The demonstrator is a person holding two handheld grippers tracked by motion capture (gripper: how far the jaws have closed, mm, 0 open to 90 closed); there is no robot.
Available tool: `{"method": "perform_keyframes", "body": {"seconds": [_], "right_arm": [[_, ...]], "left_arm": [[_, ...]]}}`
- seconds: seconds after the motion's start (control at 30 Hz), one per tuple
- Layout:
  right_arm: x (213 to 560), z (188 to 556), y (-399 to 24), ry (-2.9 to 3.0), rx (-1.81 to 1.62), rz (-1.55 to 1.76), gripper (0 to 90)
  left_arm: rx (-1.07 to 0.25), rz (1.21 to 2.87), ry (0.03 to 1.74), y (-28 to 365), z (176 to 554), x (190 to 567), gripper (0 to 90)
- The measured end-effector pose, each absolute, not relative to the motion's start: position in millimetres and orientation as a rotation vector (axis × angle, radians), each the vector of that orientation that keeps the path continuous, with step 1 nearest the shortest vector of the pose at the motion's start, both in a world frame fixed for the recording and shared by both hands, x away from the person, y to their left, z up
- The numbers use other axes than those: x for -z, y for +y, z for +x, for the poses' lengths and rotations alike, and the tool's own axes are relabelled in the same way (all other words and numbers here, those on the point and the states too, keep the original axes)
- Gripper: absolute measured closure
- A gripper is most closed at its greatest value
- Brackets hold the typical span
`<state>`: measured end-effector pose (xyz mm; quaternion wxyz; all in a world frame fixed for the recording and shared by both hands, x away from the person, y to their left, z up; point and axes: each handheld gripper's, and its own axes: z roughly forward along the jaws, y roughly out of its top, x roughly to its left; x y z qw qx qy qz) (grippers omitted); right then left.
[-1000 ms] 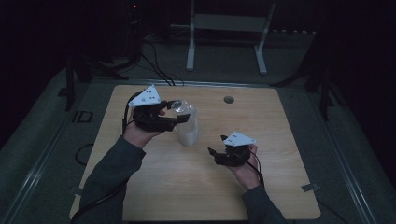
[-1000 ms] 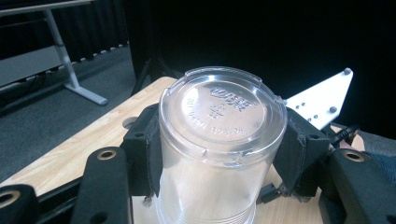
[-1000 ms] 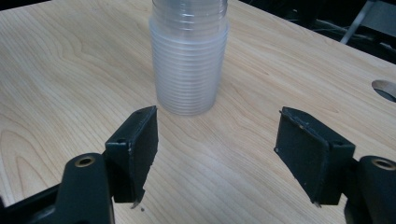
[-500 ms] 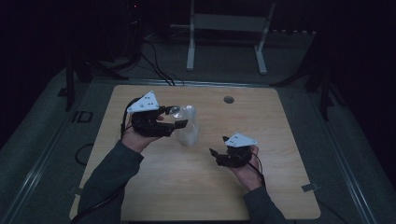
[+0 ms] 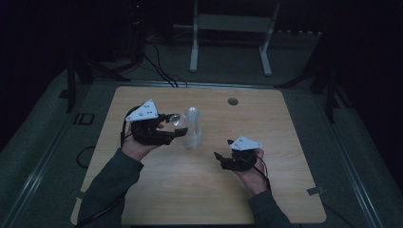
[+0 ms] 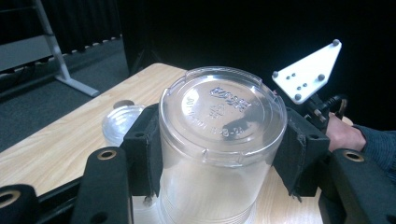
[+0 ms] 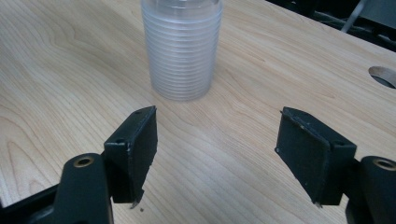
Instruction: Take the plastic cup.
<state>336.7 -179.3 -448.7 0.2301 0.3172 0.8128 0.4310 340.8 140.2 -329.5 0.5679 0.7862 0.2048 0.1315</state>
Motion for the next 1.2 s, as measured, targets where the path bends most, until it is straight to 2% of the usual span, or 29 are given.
{"method": "perform_keyframes", "body": {"seconds": [1.2], "right_arm": [[454.4, 335.2, -180.6, 2.255, -1.176, 0.876, 28.2]], "left_arm": [[-0.242, 1.849, 0.487, 148.2, 346.8, 380.6, 41.2]]}}
